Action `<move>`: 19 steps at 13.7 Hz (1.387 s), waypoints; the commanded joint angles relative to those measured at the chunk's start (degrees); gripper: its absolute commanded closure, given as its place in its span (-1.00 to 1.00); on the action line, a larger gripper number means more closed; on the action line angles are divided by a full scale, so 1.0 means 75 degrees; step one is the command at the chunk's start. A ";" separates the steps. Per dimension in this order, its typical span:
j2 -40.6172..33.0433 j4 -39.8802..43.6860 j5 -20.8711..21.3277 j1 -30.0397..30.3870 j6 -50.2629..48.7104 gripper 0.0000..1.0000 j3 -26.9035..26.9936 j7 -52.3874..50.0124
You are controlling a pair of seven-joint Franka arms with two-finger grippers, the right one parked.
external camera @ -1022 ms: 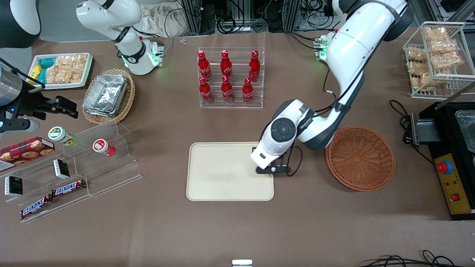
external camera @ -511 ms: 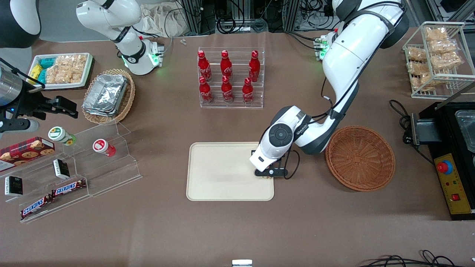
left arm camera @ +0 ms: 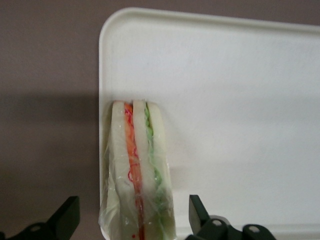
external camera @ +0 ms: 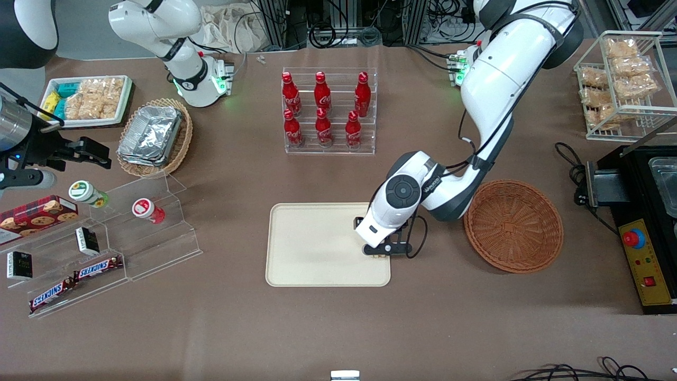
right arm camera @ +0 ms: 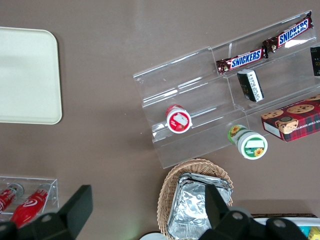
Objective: Place sandwich from basket to tray
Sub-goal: 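Lower the sandwich onto the tray and open the left gripper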
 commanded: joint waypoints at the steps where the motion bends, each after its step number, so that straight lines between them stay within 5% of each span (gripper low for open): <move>1: -0.0660 -0.0008 -0.0007 0.0035 -0.0102 -0.99 0.0049 -0.0662; 11: -0.2477 0.0051 -0.0182 0.1521 -0.1298 -0.99 0.0143 -0.0853; 16: -0.3157 0.0354 -0.1411 0.2145 -0.2757 -0.99 0.0213 0.1017; 19: -0.3532 0.0975 -0.2149 0.2063 -0.4656 -0.99 0.1136 0.2494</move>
